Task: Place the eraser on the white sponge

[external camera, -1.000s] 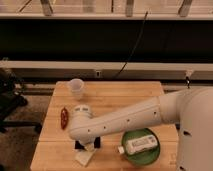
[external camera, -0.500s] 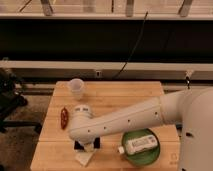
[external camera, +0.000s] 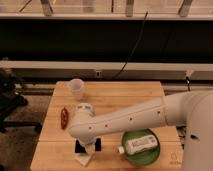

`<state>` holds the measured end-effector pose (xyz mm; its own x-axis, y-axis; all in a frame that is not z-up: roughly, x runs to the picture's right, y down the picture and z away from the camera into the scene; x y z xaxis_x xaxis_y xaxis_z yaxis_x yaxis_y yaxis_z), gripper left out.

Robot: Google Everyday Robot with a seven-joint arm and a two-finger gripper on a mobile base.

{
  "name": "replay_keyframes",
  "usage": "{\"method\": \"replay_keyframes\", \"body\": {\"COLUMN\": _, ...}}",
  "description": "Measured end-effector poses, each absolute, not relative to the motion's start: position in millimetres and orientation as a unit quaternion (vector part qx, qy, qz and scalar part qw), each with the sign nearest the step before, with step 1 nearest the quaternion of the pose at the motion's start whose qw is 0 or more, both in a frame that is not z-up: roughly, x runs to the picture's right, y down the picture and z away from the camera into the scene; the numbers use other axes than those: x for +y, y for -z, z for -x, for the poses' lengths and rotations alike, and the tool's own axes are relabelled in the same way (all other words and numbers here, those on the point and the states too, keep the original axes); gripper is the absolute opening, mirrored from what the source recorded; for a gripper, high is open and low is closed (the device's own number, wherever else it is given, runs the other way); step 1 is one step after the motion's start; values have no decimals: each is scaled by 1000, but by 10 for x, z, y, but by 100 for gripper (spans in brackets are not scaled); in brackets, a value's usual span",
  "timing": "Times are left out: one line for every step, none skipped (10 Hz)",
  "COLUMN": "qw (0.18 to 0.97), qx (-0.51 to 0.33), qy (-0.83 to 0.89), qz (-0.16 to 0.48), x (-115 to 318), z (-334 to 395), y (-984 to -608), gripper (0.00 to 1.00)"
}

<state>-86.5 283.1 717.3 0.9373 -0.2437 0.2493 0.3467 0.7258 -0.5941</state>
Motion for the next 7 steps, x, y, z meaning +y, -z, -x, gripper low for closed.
{"method": "replay_keyframes", "body": {"qw": 923, "qx": -82, "qy": 164, "qz": 339, "x": 2853, "z": 884, "y": -7171, "gripper": 3}}
{"method": "replay_keyframes", "body": {"qw": 919, "qx": -88, "qy": 169, "qz": 345, "x": 2871, "z": 897, "y": -7179, "gripper": 3}}
{"method": "replay_keyframes", "body": {"qw": 917, "qx": -91, "qy": 172, "qz": 347, "x": 2879, "z": 905, "y": -7184, "gripper": 5}}
{"method": "replay_keyframes", "body": {"qw": 916, "qx": -94, "qy": 174, "qz": 349, "x": 2886, "z": 921, "y": -7187, "gripper": 11}}
{"method": "replay_keyframes", "body": {"qw": 914, "qx": -98, "qy": 178, "qz": 352, "x": 2901, "z": 945, "y": -7195, "gripper": 23}}
{"method": "replay_keyframes", "body": {"qw": 912, "qx": -101, "qy": 180, "qz": 354, "x": 2911, "z": 958, "y": -7201, "gripper": 34}}
{"method": "replay_keyframes", "body": {"qw": 911, "qx": -102, "qy": 180, "qz": 356, "x": 2915, "z": 956, "y": -7203, "gripper": 43}}
